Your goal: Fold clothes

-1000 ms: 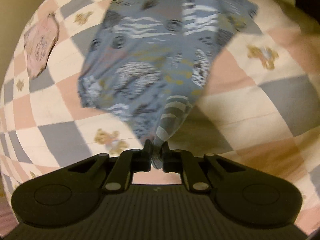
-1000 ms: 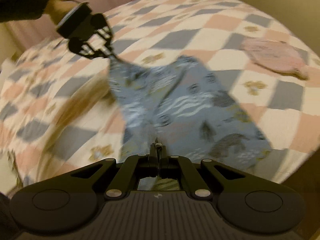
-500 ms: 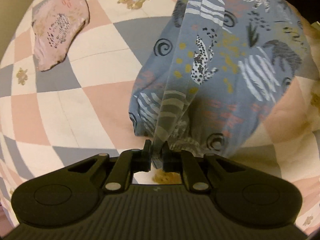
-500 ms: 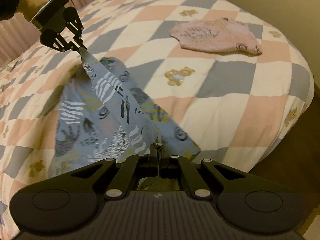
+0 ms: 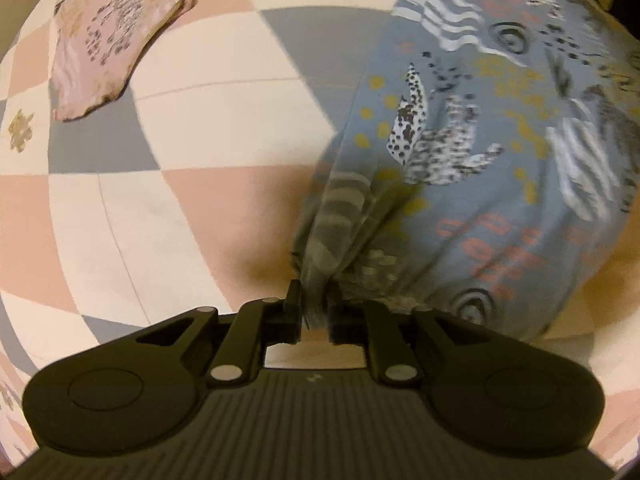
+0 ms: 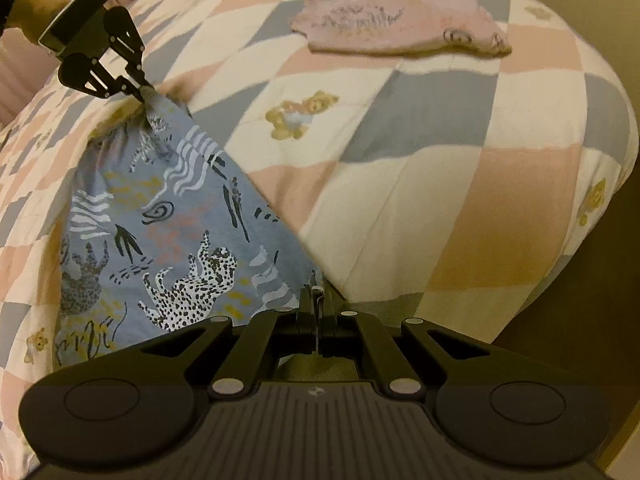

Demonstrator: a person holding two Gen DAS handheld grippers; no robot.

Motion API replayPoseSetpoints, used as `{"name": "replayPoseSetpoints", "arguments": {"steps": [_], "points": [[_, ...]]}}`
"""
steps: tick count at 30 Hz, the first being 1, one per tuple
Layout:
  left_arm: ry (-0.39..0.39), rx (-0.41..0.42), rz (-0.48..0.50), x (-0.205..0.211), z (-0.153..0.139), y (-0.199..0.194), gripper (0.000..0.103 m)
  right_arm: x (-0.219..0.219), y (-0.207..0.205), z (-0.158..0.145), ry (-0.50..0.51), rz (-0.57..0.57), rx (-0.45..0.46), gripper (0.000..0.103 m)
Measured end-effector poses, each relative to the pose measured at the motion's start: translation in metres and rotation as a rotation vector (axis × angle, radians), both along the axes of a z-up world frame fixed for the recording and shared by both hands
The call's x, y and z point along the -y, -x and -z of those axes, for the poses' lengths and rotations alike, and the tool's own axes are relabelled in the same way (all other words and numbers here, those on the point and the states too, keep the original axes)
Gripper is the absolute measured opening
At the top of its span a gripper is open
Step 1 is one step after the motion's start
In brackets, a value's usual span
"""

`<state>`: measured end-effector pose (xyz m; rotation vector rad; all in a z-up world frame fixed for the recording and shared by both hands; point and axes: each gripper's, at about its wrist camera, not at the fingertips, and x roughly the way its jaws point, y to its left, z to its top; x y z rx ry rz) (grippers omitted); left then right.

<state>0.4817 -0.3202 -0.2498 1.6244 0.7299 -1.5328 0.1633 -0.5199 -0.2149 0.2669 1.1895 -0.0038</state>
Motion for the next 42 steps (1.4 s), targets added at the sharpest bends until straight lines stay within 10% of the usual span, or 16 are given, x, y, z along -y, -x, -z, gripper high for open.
{"name": "replayPoseSetpoints", "arguments": {"steps": [3, 18, 27, 42], "points": [[0.024, 0.034, -0.047, -0.004, -0.001, -0.005, 0.033, 0.006, -0.002, 0.011, -0.008, 0.031, -0.031, 0.006], [0.302, 0.059, -0.351, -0.058, -0.043, 0.046, 0.038, 0.000, 0.007, 0.000, 0.032, 0.039, 0.016, 0.034], [0.308, 0.114, -0.606, -0.101, -0.015, 0.117, 0.040, 0.000, -0.005, 0.020, 0.112, -0.021, -0.017, 0.033], [0.508, 0.138, -1.192, -0.180, -0.072, 0.287, 0.057, -0.148, 0.046, -0.010, -0.064, -0.519, 0.009, 0.033]]}}
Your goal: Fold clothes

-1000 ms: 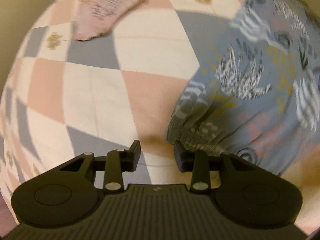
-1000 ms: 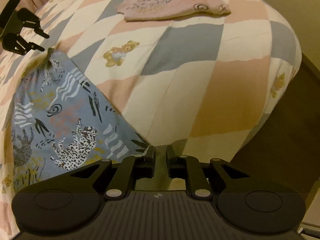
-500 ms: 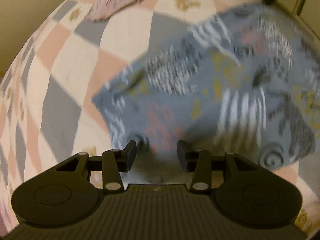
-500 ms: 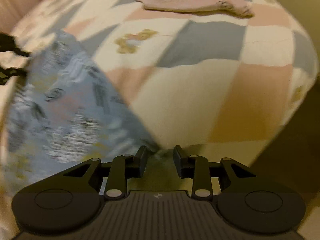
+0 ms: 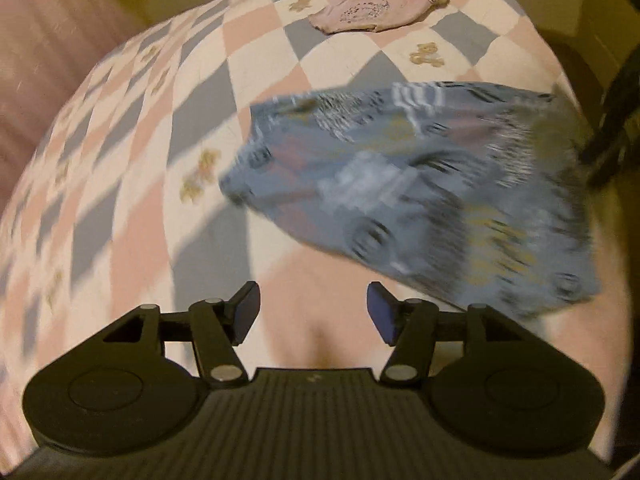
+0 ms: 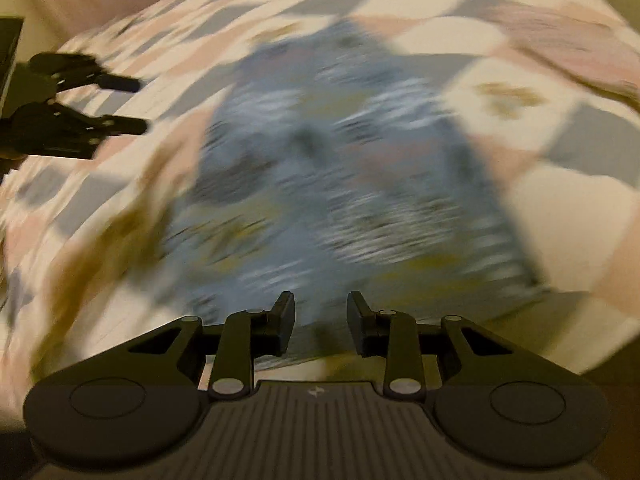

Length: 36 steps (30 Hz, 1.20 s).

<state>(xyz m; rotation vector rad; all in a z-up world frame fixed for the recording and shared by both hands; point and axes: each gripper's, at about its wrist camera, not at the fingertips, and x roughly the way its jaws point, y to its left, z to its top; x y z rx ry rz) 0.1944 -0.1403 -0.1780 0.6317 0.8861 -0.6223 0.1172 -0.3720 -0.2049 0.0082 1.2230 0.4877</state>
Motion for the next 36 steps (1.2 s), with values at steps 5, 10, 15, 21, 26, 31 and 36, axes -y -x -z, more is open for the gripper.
{"name": "replayPoseSetpoints", "arguments": {"steps": [5, 10, 15, 21, 26, 31, 36], "points": [[0.145, -0.083, -0.189, -0.019, 0.017, 0.059, 0.059, -0.052, 0.025, 0.005, 0.070, -0.173, 0.050, 0.042], [0.240, -0.118, -0.286, -0.027, 0.037, 0.096, 0.059, -0.089, 0.042, 0.026, 0.252, -0.362, 0.131, 0.046], [0.292, -0.127, -0.350, -0.026, 0.049, 0.116, 0.059, -0.101, 0.046, 0.031, 0.324, -0.448, 0.146, 0.018], [0.337, -0.163, -0.427, -0.011, 0.057, 0.119, 0.059, -0.090, 0.037, 0.012, 0.291, -0.406, 0.139, 0.002], [0.397, -0.164, -0.487, 0.015, 0.060, 0.113, 0.059, -0.068, 0.023, -0.006, 0.204, -0.348, 0.114, 0.002], [0.411, -0.124, -0.561, 0.042, 0.067, 0.108, 0.068, -0.045, 0.009, -0.025, 0.118, -0.289, 0.088, 0.002], [0.495, -0.136, -0.696, 0.050, 0.086, 0.095, 0.070, -0.037, 0.007, -0.024, 0.075, -0.311, 0.057, 0.002]]}}
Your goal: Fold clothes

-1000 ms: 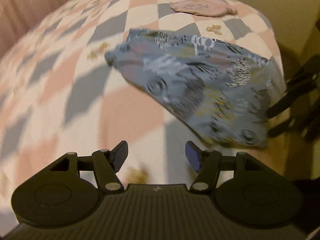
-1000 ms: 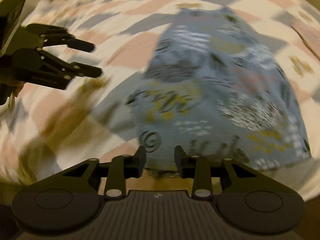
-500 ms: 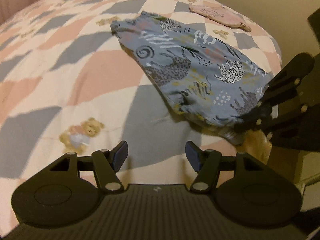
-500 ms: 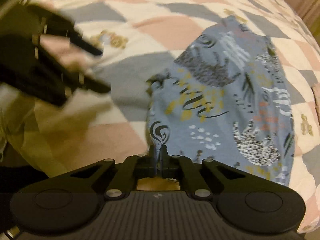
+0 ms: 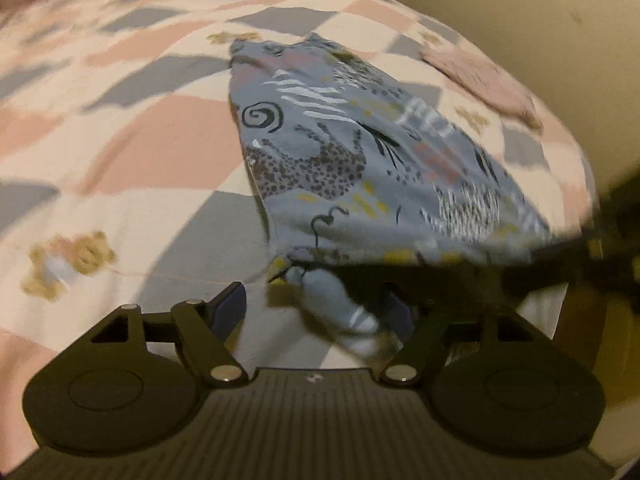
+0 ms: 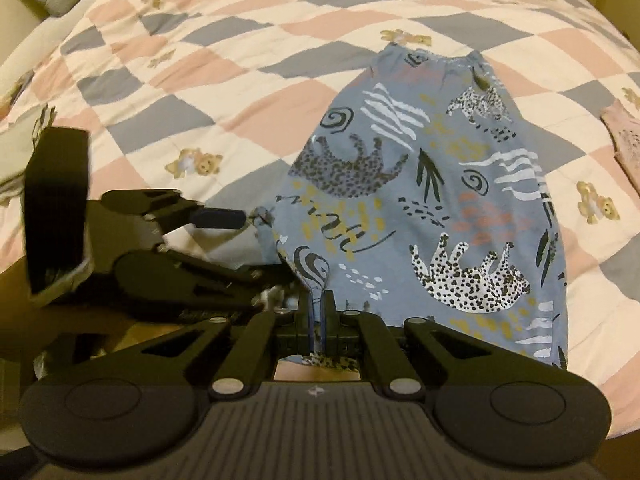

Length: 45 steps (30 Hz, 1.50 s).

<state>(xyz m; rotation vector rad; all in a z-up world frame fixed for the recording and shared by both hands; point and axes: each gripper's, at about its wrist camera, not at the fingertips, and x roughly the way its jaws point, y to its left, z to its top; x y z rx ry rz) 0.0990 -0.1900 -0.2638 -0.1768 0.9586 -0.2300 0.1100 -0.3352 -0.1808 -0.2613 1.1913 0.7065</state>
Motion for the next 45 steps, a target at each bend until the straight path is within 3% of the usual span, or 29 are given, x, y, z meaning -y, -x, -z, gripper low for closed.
{"name": "replayPoseSetpoints", "arguments": {"steps": [3, 5, 7, 9, 16, 18, 23, 25, 26, 32, 37, 39, 41, 45], "points": [[-0.046, -0.004, -0.078, -0.017, 0.002, 0.006, 0.064, 0.000, 0.003, 0.007, -0.007, -0.039, -0.023, 0.002], [-0.077, -0.006, -0.129, -0.029, 0.003, 0.009, 0.068, 0.000, 0.005, 0.011, -0.011, -0.065, -0.039, 0.003], [-0.108, -0.009, -0.181, -0.040, 0.004, 0.013, 0.069, 0.000, 0.007, 0.016, -0.015, -0.091, -0.054, 0.007], [-0.138, -0.011, -0.232, -0.051, 0.005, 0.017, 0.063, -0.003, 0.011, 0.019, -0.018, -0.122, -0.061, 0.014], [-0.144, -0.027, -0.241, -0.076, -0.003, 0.035, 0.062, -0.004, 0.016, 0.025, -0.025, -0.114, -0.032, 0.021], [-0.133, -0.017, -0.213, -0.071, -0.007, 0.039, 0.063, -0.009, 0.017, 0.034, -0.007, -0.136, -0.026, 0.027], [-0.130, 0.011, -0.113, -0.053, -0.014, 0.050, 0.066, -0.025, 0.024, 0.055, 0.037, -0.224, 0.007, 0.028], [-0.142, 0.013, -0.079, -0.047, -0.015, 0.054, 0.066, -0.030, 0.024, 0.062, 0.059, -0.229, 0.010, 0.023], [-0.149, 0.013, -0.061, -0.045, -0.015, 0.056, 0.066, -0.031, 0.024, 0.065, 0.071, -0.220, 0.008, 0.003], [-0.186, 0.028, 0.016, -0.040, -0.018, 0.066, 0.067, -0.041, 0.035, 0.055, 0.053, -0.237, 0.015, 0.002], [-0.235, 0.057, 0.082, -0.038, -0.018, 0.066, 0.068, -0.045, 0.035, 0.066, 0.074, -0.243, 0.016, 0.003], [-0.278, 0.098, 0.142, -0.032, -0.021, 0.068, 0.069, -0.045, 0.036, 0.066, 0.084, -0.266, 0.005, 0.015], [-0.330, 0.155, 0.231, -0.025, -0.024, 0.072, 0.070, -0.042, 0.037, 0.063, 0.078, -0.266, -0.018, 0.016], [-0.491, 0.340, 0.547, -0.001, -0.021, 0.092, 0.065, -0.023, 0.036, 0.053, 0.088, -0.225, -0.018, 0.021]]}}
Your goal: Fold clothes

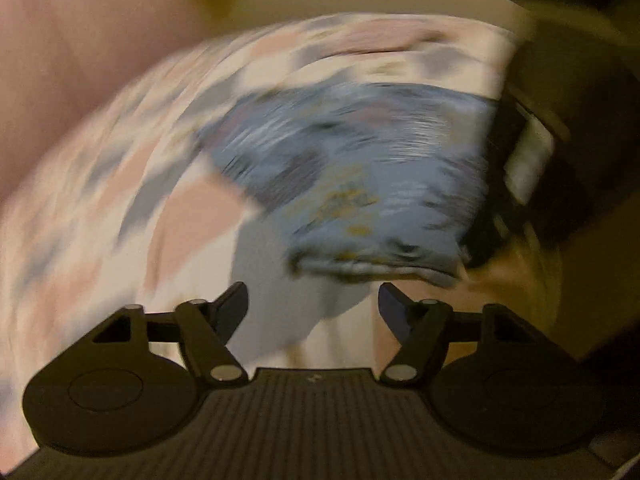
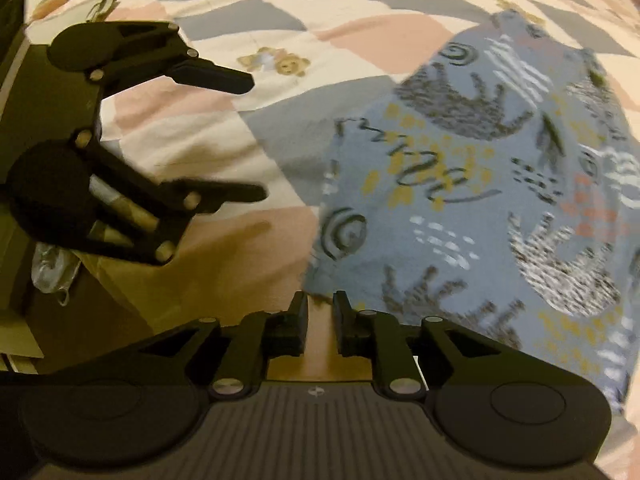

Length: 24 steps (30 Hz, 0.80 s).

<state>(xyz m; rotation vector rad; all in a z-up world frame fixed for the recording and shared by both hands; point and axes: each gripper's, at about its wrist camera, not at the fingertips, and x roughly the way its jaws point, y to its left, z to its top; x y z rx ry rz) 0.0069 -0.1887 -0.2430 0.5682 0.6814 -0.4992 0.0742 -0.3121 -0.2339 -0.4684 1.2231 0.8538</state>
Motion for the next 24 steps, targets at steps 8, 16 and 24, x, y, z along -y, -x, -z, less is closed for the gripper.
{"name": "replayPoseSetpoints", "arguments": {"steps": [8, 16, 24], "points": [[-0.287, 0.216, 0.435, 0.024, 0.038, 0.012, 0.059, 0.044, -0.010, -0.006, 0.055, 0.085, 0.015, 0.028], [-0.562, 0.416, 0.829, 0.045, 0.079, 0.019, 0.054, 0.083, -0.018, -0.011, 0.063, 0.143, 0.045, 0.037], [-0.373, 0.202, 0.649, 0.054, 0.053, -0.015, 0.003, 0.098, -0.022, -0.013, 0.084, 0.050, 0.178, 0.049]]}}
